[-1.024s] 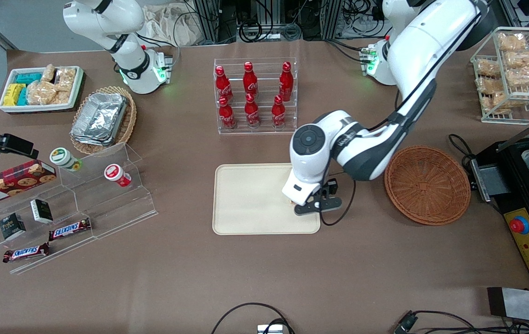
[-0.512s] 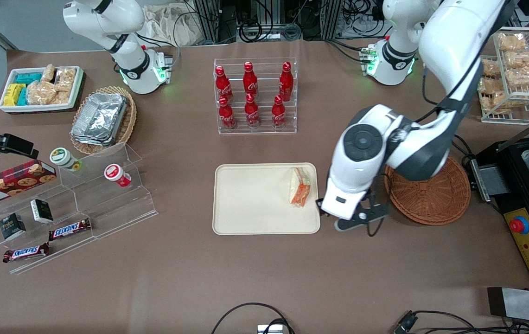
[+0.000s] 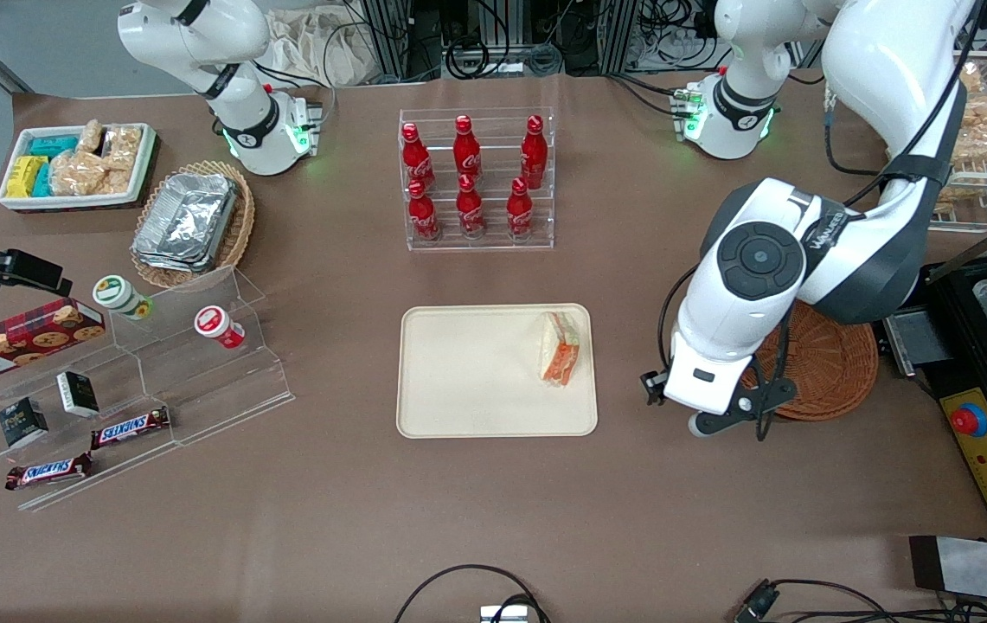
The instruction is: Place sandwich from basket to tray
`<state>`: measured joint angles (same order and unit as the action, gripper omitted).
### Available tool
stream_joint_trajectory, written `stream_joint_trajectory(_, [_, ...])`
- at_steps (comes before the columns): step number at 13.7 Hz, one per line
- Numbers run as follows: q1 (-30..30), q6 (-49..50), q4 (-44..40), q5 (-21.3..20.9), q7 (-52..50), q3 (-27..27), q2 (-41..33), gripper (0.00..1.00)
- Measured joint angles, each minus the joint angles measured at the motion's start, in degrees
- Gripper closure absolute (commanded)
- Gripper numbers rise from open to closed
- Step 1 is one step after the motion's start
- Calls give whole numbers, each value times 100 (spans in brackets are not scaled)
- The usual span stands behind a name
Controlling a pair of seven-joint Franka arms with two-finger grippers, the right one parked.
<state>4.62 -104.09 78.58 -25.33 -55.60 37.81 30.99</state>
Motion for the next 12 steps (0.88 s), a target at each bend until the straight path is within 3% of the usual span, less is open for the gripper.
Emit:
stream_joint_trajectory(2, [-15,160,1,418,401,-314,-235,25])
stream_joint_trajectory(5, [-107,330,104,1176,1481,-1250,-757,25])
stream_joint_trajectory(12, [-344,466,761,1632,2861,-2410,-1614,26])
